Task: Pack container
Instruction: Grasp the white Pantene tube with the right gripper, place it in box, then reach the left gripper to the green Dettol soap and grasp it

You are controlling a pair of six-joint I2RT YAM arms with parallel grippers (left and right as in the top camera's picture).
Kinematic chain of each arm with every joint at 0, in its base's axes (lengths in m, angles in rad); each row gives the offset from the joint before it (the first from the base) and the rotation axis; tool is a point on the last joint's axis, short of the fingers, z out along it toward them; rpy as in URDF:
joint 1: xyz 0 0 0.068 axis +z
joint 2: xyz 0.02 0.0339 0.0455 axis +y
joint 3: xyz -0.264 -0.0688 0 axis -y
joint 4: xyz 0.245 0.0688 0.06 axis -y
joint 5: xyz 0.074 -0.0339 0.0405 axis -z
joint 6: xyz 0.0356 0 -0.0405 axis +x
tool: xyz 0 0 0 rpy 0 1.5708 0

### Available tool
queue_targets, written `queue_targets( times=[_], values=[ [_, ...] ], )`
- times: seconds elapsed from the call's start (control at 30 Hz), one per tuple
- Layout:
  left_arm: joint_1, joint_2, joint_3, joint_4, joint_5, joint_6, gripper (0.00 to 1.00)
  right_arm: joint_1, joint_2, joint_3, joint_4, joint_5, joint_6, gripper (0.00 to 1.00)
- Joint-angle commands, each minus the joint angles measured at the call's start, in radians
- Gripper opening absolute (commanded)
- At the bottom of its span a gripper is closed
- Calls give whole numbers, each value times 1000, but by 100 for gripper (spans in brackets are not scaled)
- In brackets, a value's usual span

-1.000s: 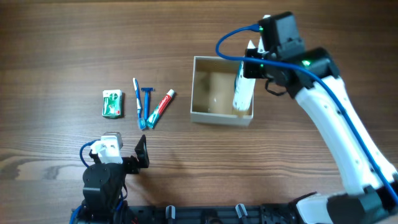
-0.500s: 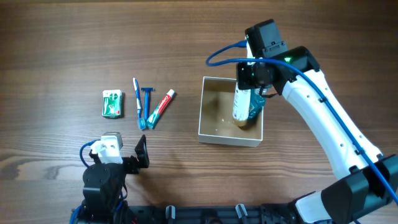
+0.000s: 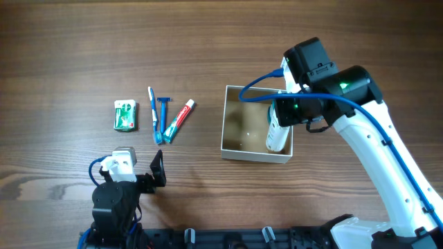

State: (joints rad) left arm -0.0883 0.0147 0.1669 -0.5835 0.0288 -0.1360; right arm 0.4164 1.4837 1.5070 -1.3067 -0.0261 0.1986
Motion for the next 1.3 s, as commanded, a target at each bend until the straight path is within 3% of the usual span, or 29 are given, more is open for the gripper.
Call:
queue_targets(
  times=[0.0,0.07,0.1,0.13,0.17,0.33,0.43,0.5,0.57,0.73,0.83,0.87,1.1,1.2,1.27],
  values=[
    [7,-8,-13,-3,15,-6,100,3,-22,-14,-2,-21,40,9],
    [7,-8,-13,-3,15,-6,100,3,-22,-19,-3,-21,40,10],
    [7,-8,-13,-3,15,-6,100,3,-22,-19,-8,-21,40,17],
    [7,-8,-13,-3,15,-6,100,3,-22,-19,-21,-21,41,31],
    [7,-8,-13,-3,15,-6,100,3,-22,-19,-39,-21,41,34],
    [7,-8,-13,-3,15,-6,100,3,-35,-19,-28,-20,40,41],
    [7,-8,-13,-3,15,-6,100,1,-137,-10,70,-11,46,58],
    [7,-8,-13,-3,15,-6,100,-10,-244,-2,156,89,138,76],
    [7,-8,-13,-3,15,-6,100,-50,-329,-2,201,198,208,85],
    [7,-8,-13,-3,15,-6,100,-304,-360,-5,173,207,276,86],
    [7,-8,-13,14,-34,10,100,-442,-268,-8,159,143,277,100],
    [7,-8,-13,28,-53,9,100,-469,-234,-8,158,120,276,100],
    [7,-4,11,52,296,-127,100,-512,-87,-8,119,28,275,100],
    [7,87,127,43,259,-145,100,-512,-74,-8,121,28,275,100],
    [7,287,301,0,129,-133,100,-512,-74,-8,121,28,275,100]
  ],
)
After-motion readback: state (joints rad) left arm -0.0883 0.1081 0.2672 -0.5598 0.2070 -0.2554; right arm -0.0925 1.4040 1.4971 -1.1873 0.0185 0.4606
